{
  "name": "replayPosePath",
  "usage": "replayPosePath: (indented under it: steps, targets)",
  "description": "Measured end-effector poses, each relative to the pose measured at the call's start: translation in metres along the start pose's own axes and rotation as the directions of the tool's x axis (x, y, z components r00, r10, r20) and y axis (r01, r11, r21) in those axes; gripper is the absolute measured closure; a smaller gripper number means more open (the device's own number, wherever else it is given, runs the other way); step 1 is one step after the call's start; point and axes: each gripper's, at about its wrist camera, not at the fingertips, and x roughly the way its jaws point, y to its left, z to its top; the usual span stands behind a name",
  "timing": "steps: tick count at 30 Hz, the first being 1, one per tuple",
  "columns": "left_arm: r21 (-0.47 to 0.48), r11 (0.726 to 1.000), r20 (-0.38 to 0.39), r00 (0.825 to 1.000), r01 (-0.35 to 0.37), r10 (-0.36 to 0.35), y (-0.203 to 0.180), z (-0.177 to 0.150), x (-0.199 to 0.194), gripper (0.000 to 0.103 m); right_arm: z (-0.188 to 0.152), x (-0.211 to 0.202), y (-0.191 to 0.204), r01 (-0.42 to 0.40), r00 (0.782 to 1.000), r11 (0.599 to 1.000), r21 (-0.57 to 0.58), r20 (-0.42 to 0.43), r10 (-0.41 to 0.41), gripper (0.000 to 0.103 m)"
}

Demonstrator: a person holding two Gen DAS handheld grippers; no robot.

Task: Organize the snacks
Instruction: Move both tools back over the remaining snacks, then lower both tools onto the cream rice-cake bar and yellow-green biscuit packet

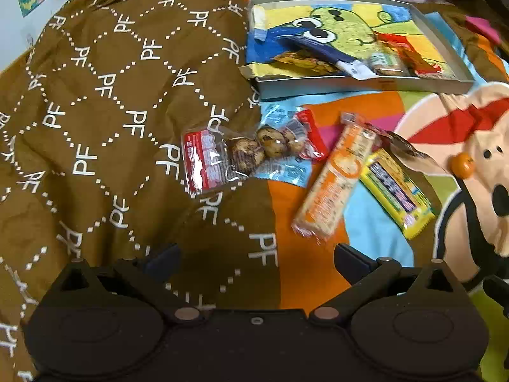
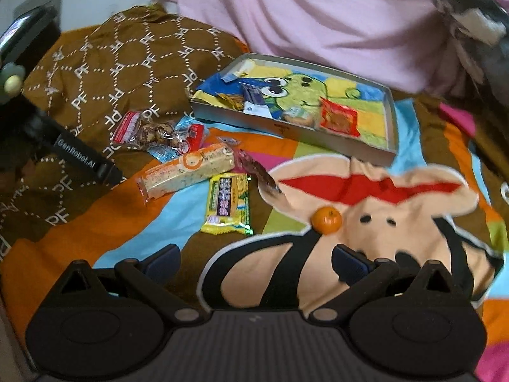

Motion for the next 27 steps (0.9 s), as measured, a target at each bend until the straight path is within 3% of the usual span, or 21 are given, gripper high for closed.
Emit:
replayPosePath:
  steps: [9, 21, 24, 27]
  targets:
    - [0.009, 0.995, 0.001, 0.995, 0.103, -0.103, -0.01, 0.014, 0.027, 0.001, 0.011, 0.05, -0.002, -0.09, 0.996, 0.996, 0.001, -0.001, 0.09, 0.0]
    - [0.186, 0.976, 0.097, 0.987, 0.112, -0.131, -0.035, 0.026, 0.046, 0.001, 0.012, 0.095, 0.015, -0.073, 0.997, 0.994, -0.075, 0.021, 0.075, 0.0]
    - [0.189, 0.973, 0.094, 0.984, 0.13, -0.149, -0.036, 0.027, 0.052, 0.001, 0.013, 0.102, 0.014, -0.081, 0.997, 0.993, -0.081, 0.0, 0.081, 0.001]
    - [0.154, 0.972, 0.06, 0.98, 0.177, -0.188, -0.034, 0.027, 0.059, 0.009, 0.015, 0.104, 0.015, -0.083, 0.996, 0.992, -0.09, 0.0, 0.084, 0.008]
